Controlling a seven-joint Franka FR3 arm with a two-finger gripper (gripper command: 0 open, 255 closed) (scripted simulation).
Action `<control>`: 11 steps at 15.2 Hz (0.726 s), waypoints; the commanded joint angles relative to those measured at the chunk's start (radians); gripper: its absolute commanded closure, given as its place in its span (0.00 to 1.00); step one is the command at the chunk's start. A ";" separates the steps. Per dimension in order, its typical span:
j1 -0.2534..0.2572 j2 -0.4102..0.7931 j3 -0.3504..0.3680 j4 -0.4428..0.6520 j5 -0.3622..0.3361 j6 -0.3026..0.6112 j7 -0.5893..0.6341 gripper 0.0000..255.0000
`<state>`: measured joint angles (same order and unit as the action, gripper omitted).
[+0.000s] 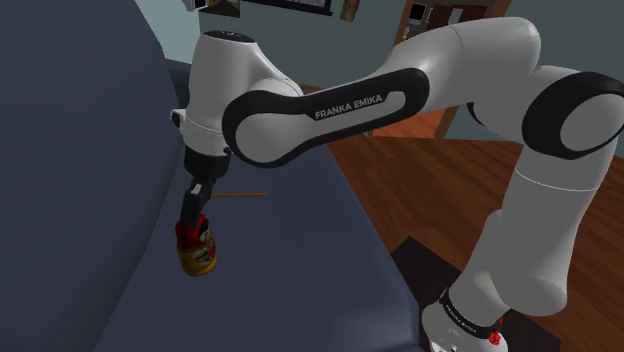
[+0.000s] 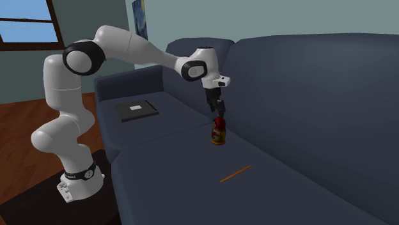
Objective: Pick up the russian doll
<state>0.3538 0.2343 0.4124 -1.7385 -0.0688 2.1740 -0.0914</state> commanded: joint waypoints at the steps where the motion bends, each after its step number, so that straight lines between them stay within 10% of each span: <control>1: 0.008 0.022 0.001 0.006 -0.011 0.017 0.005 0.00; 8: 0.011 0.044 -0.003 -0.042 -0.024 0.085 0.012 0.00; 9: 0.011 0.043 -0.003 -0.042 -0.023 0.084 0.011 1.00; 11: 0.010 0.042 -0.003 -0.043 -0.023 0.084 0.011 1.00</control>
<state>0.3643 0.2753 0.4094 -1.7799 -0.0914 2.2573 -0.0801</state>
